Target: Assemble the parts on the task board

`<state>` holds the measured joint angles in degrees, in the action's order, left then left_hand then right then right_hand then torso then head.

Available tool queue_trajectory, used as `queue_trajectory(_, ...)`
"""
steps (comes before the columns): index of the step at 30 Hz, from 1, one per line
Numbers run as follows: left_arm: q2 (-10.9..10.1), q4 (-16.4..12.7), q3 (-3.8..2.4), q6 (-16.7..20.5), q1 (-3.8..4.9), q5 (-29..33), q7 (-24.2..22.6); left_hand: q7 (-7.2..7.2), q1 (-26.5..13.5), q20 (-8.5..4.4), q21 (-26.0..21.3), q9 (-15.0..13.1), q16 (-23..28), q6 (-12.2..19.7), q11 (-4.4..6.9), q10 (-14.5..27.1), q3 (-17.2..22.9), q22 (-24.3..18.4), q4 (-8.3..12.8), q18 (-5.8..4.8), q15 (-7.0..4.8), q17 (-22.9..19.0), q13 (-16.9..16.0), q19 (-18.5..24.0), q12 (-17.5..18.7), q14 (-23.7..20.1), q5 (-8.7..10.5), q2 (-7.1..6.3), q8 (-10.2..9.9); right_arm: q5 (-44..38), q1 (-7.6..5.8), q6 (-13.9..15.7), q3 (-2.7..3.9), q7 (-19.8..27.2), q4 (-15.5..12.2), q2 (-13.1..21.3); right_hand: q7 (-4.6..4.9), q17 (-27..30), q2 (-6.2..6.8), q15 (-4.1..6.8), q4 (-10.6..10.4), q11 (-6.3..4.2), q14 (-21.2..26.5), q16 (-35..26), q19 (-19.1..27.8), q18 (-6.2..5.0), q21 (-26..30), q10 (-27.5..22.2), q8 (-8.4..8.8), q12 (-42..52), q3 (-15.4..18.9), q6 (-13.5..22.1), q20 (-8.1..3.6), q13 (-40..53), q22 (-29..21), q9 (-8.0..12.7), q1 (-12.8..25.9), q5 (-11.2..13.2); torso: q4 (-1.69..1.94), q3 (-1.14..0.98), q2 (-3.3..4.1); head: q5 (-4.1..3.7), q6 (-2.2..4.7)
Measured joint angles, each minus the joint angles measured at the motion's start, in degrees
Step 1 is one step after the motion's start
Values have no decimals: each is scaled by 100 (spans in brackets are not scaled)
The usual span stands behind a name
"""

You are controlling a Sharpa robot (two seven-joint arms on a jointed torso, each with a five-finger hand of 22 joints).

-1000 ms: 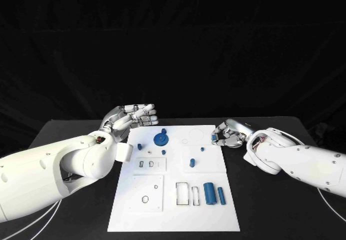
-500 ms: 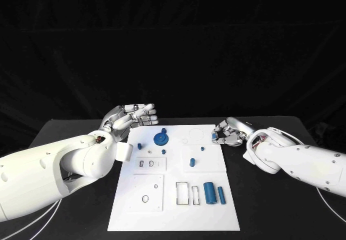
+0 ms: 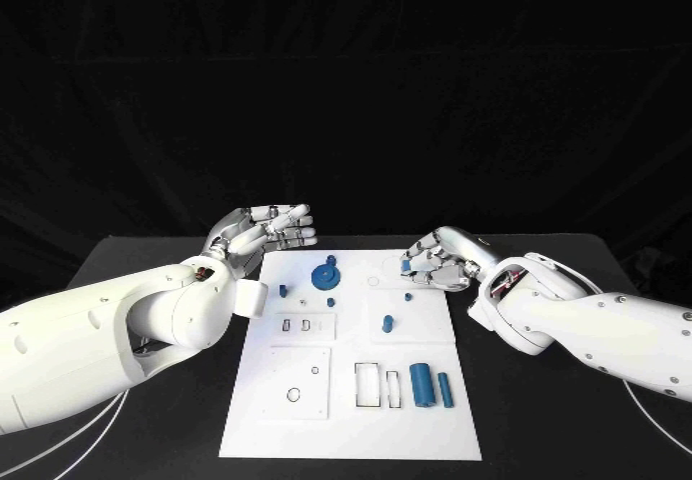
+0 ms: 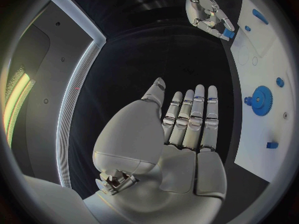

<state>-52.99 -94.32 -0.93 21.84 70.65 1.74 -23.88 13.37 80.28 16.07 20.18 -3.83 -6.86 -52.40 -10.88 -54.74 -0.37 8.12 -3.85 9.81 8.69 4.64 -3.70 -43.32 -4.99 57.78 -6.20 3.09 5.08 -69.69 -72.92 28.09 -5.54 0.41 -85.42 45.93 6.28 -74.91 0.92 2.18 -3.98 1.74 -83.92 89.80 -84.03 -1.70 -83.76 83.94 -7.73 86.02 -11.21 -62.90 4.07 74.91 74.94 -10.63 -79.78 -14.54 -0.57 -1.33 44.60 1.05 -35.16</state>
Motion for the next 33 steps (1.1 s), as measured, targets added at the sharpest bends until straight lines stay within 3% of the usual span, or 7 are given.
queue_trajectory(5,79,123,1,-5,0,3,8,0,0,0,0,0,0,0,0,0,0,0,0,1,0,0,0,0,0,0,0,0,0,-196,-21,22,0,-187,-318,-223,-1,0,-8,0,-6,0,0,0,0,0,0,0,7,0,-5,1,0,0,0,0,9,1,5,20,-34,79,-42)
queue_trajectory(10,152,252,2,-11,0,7,14,0,0,0,0,0,0,0,0,0,0,0,0,0,0,0,0,0,0,0,0,0,0,-479,-29,7,-13,-328,-377,-575,-1,0,-7,0,-7,0,0,0,0,0,-22,0,21,0,-6,1,1,0,-1,0,9,5,33,42,-62,184,-115)
queue_trajectory(17,214,345,3,-11,0,12,24,0,0,0,0,0,0,0,0,0,0,0,0,0,0,0,0,0,0,0,0,0,0,-850,20,-155,-55,-513,-269,-1126,-2,0,-6,0,-30,0,0,0,1,0,-22,0,21,0,-28,2,1,0,-1,0,15,17,55,57,-78,327,-203)
queue_trajectory(33,272,360,5,-12,1,17,34,0,0,0,0,0,0,0,0,0,0,-5,0,0,0,0,0,0,0,0,0,0,0,-1444,288,-582,-110,-1009,134,-1749,4,0,32,-1,-32,0,0,0,1,0,10,0,20,0,-28,26,2,4,-2,-3,94,28,56,57,-72,440,-294)
